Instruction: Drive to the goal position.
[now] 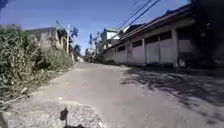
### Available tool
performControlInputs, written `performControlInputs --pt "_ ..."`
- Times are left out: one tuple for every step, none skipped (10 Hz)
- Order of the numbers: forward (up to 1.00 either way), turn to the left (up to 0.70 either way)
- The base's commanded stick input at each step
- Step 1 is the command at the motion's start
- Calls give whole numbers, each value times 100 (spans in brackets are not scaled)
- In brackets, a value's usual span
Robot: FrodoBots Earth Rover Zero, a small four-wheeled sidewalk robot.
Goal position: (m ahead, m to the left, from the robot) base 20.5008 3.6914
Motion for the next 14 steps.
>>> performControlInputs --pt "0 -6" --pt "0 -6" --pt "0 -6" --pt "0 -6" --pt "0 -6" --pt "0 -6" --pt "0 -6" --pt "0 -6" --pt "0 -6" --pt "0 -6" --pt "0 -6" --pt "0 -6" --pt "0 -6" --pt "0 -6"
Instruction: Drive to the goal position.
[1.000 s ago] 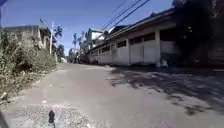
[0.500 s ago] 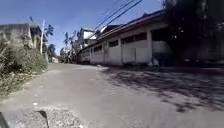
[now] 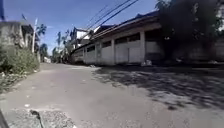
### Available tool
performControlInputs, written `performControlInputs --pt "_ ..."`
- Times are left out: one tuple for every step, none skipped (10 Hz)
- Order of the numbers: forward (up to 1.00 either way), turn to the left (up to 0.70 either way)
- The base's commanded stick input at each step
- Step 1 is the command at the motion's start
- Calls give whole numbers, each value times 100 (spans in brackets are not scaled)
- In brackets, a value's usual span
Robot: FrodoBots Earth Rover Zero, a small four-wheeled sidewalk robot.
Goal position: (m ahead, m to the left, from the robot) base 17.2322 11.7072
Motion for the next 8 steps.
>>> performControlInputs --pt "0 -6" --pt "0 -6" --pt "0 -6" --pt "0 -6" --pt "0 -6" --pt "0 -6" --pt "0 -6" --pt "0 -6"
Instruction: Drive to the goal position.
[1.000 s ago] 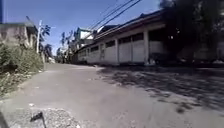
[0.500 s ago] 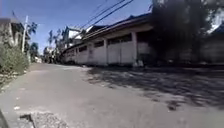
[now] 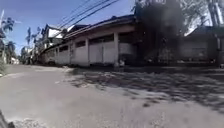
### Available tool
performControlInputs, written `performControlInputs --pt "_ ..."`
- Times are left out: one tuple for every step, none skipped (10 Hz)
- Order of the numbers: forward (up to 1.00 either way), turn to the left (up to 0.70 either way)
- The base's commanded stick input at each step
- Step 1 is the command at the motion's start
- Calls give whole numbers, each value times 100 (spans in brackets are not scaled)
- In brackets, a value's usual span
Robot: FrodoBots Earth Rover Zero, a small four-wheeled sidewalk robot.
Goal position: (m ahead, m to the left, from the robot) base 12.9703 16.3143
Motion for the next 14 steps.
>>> performControlInputs --pt "0 -6" --pt "0 -6" --pt "0 -6" --pt "0 -6" --pt "0 -6" --pt "0 -6" --pt "0 -6" --pt "0 -6" --pt "0 -6" --pt "0 -6" --pt "0 -6" --pt "0 -6" --pt "0 -6" --pt "0 -6"
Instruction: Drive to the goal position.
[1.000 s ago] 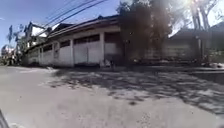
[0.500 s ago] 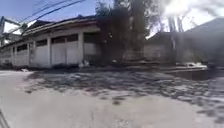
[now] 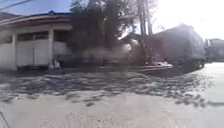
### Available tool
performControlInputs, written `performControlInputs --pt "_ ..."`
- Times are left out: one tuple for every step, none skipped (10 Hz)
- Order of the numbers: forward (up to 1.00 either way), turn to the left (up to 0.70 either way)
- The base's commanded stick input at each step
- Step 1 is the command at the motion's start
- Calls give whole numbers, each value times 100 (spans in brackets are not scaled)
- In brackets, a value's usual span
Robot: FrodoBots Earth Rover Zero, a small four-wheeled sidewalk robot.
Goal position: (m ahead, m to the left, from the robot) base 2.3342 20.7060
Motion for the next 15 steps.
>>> performControlInputs --pt "0 -6" --pt "0 -6" --pt "0 -6" --pt "0 -6" --pt "0 -6" --pt "0 -6" --pt "0 -6" --pt "0 -6" --pt "0 -6" --pt "0 -6" --pt "0 -6" --pt "0 -6" --pt "0 -6" --pt "0 -6" --pt "0 -6"
